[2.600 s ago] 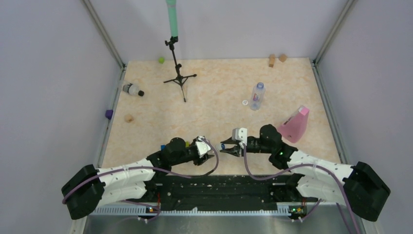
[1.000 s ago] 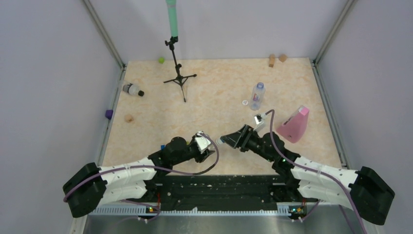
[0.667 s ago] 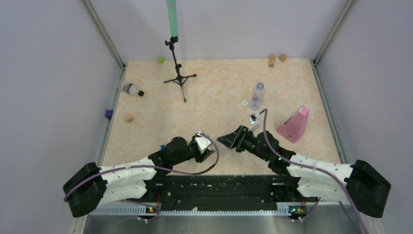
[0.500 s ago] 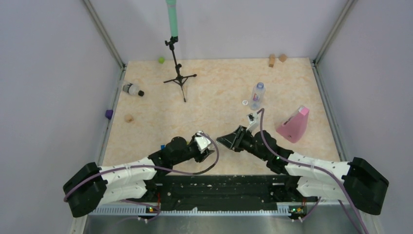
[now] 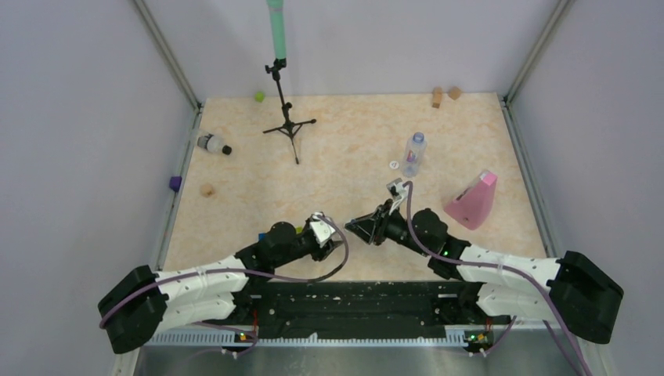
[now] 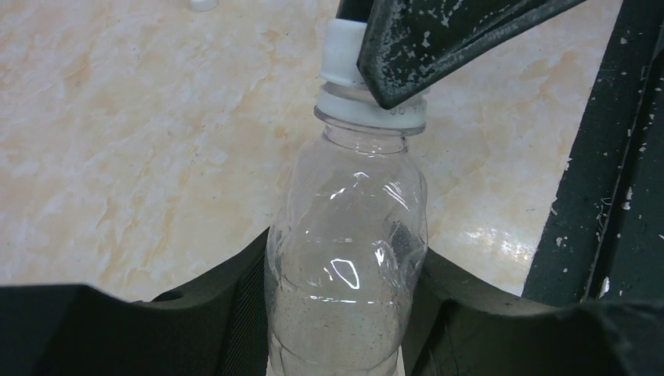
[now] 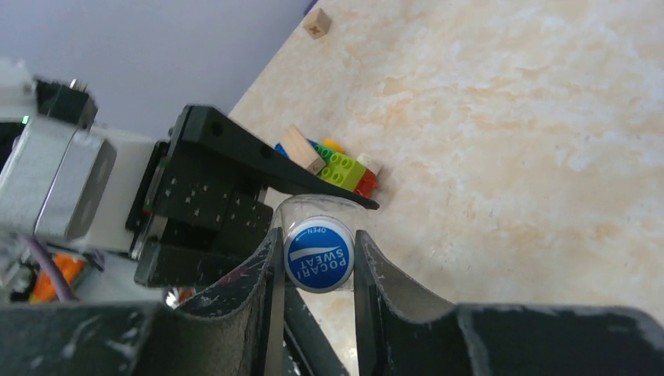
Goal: Unscrew the bottle caps
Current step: Unscrew the bottle cap from the plastic bottle.
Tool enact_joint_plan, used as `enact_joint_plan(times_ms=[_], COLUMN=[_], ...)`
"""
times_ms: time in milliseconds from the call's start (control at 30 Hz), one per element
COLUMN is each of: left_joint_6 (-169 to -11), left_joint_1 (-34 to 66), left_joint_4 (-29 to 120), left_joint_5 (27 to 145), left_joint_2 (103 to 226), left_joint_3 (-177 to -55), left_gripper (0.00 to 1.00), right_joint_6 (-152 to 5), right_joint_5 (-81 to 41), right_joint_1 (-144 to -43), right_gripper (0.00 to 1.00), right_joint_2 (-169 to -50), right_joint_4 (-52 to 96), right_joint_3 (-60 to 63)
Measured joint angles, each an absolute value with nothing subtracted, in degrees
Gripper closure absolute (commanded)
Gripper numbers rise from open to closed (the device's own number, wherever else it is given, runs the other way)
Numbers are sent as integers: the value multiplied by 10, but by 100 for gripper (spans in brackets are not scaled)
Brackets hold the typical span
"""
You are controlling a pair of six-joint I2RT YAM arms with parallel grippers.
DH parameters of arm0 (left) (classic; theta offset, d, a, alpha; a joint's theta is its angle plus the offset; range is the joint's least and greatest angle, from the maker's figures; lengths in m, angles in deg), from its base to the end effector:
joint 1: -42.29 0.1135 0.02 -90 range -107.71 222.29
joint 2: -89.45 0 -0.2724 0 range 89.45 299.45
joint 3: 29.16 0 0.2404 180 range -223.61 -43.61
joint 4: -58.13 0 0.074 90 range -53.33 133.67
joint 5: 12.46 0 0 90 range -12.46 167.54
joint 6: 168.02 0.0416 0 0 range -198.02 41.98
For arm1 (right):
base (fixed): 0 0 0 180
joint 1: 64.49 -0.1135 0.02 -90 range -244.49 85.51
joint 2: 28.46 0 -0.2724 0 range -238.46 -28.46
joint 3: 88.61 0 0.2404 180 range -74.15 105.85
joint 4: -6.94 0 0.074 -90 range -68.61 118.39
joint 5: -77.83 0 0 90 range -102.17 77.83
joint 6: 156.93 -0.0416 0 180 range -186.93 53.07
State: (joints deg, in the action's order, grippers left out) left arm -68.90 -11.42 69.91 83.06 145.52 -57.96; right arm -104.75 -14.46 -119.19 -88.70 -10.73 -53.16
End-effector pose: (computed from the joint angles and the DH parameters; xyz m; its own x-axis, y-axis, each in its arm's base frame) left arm 0.1109 -0.1578 0.1985 -0.0202 0.2941 -0.9556 0.8714 0.4738 0.1274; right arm 0.1245 0.1786 0.2349 -0.5707 0.2543 -0.7808 -0.6184 0.4926 0.6124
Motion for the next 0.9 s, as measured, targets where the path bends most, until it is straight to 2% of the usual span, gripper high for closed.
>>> enact_joint_plan(times_ms=[200, 467, 700, 800, 867, 900], left_joint_6=[-680, -673, -671, -671, -671, -671], left_joint_1=[-114, -112, -93, -87, -87, -87], left_joint_4=[720, 747, 757, 758, 760, 761], left_joint_5=[852, 917, 995, 1014, 1017, 1017], left_joint_2=[1435, 1385, 1371, 1368, 1367, 1367], left_joint_3=[-559, -524, -513, -511, -510, -510], left_gripper=[100, 100, 100, 100, 100, 100], right_joint_6=[-925, -756, -671, -649, -645, -648], right_joint_5=[-219, -356, -436, -454, -456, -452], right_joint_1=[-1189, -1187, -1186, -1186, -1186, -1187], right_gripper=[100, 100, 98, 89, 77, 65], right_joint_2=[-887, -887, -899, -905, -910, -913], right_joint_4=[-211, -256, -299, -314, -337, -353], right_joint_3=[-570, -571, -577, -579, -588, -594])
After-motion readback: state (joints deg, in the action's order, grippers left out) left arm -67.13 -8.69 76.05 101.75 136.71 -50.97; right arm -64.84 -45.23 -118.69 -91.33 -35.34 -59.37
